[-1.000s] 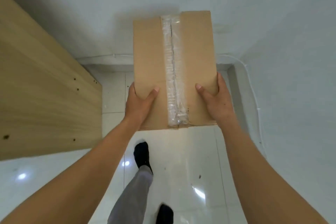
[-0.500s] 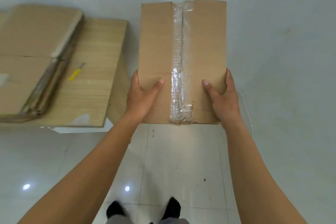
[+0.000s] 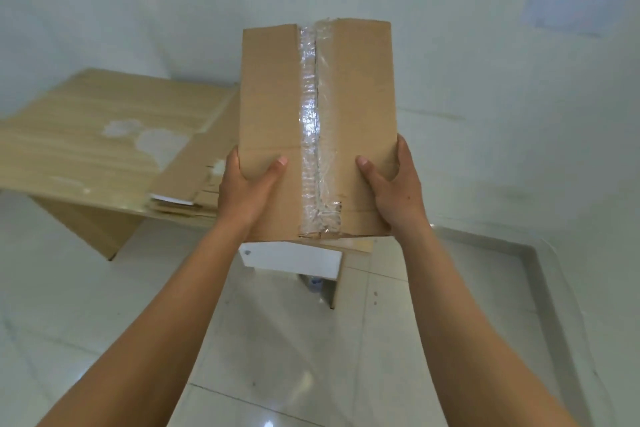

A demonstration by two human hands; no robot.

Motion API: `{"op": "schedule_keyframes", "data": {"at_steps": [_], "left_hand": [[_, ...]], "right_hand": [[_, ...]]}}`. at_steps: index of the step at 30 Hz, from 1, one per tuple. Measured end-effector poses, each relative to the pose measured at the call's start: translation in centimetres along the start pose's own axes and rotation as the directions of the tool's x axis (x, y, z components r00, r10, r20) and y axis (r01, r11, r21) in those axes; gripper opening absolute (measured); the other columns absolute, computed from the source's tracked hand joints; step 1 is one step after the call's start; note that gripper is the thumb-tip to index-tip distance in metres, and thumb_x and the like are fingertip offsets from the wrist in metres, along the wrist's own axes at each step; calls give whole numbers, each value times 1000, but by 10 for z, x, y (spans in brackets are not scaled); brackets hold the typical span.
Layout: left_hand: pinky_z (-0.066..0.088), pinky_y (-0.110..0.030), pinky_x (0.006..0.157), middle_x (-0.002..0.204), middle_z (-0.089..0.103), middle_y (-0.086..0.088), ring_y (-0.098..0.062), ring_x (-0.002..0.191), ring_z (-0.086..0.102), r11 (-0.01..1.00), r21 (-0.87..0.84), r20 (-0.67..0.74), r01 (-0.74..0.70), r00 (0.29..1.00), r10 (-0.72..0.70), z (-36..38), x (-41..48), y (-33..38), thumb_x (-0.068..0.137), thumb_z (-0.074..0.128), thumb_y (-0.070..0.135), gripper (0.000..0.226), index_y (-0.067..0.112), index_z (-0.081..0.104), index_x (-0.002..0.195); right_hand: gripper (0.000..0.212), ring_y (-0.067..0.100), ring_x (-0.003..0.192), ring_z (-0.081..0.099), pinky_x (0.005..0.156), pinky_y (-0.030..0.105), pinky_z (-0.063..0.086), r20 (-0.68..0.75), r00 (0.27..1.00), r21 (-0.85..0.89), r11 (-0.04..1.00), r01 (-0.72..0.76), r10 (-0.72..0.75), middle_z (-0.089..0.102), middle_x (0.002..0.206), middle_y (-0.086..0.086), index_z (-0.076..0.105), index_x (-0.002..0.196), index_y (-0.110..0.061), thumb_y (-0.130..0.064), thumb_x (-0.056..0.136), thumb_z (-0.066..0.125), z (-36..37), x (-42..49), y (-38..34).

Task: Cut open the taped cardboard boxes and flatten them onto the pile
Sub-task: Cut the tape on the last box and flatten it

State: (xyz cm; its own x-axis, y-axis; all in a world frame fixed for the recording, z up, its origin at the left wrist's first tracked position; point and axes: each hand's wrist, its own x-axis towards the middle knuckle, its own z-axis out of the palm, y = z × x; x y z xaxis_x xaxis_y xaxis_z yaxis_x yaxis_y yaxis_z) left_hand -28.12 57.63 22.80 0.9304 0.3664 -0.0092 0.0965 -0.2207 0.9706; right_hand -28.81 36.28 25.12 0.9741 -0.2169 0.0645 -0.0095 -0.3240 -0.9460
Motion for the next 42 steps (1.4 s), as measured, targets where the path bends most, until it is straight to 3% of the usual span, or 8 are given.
{"op": "schedule_keyframes", "data": {"at_steps": [4,11,15,21,26,33,38,42], "left_hand": [[49,-42,96,115,63,15,-12,106,61,1000,19,-31,-20,999,20,-83,30,-10,68,72,61,69,35,47,127],[50,-39,95,112,64,17,-9,103,62,999,53,-60,9,998,-6,-185,106,-36,68,74,58,67,34,51,126],[50,-36,93,115,62,14,-12,105,60,996,82,-70,42,997,-36,-216,165,-53,76,73,52,60,31,50,127],[49,-42,96,121,60,8,-17,108,59,981,143,-107,130,988,-116,-266,267,-73,77,70,55,67,27,46,133],[50,-41,92,120,59,5,-18,105,59,958,207,-112,196,978,-176,-309,346,-90,78,70,53,67,25,46,134],[51,-40,92,121,60,4,-18,105,60,950,249,23,187,980,-199,-336,450,-131,76,73,53,69,24,48,132],[51,-42,95,123,61,5,-18,106,61,941,281,194,187,950,-247,-350,507,-163,73,75,53,71,27,46,132],[46,-41,100,132,54,4,-22,117,55,932,320,283,170,922,-265,-356,530,-183,76,74,51,82,24,34,143]], "right_hand": [[79,13,131,41,104,25,32,56,998,39,999,7,-9,37,148,-6,18,151,-25,-42,88,63,81,-12,-30],[82,15,132,41,112,37,33,116,993,87,996,-28,18,38,149,-3,21,150,-22,-43,85,66,208,5,-59],[80,15,131,41,108,28,32,158,986,86,994,-68,53,38,147,-5,19,151,-23,-42,87,64,272,42,-62],[53,13,107,55,88,25,40,236,964,76,987,-140,119,54,110,-13,43,133,-24,-40,87,64,377,103,-75],[53,12,107,53,97,32,42,300,942,40,985,-169,150,55,122,-7,43,134,-23,-41,88,62,458,141,-85],[55,20,117,53,103,42,41,210,945,4,966,-258,252,56,125,-4,43,133,-24,-44,86,63,543,182,-81],[52,16,111,53,91,24,39,101,923,-47,928,-369,372,56,124,-1,44,133,-17,-37,89,62,591,186,-75],[55,18,111,56,94,29,44,9,921,-54,920,-388,389,58,121,-1,46,133,-16,-36,86,66,616,184,-68]]}}
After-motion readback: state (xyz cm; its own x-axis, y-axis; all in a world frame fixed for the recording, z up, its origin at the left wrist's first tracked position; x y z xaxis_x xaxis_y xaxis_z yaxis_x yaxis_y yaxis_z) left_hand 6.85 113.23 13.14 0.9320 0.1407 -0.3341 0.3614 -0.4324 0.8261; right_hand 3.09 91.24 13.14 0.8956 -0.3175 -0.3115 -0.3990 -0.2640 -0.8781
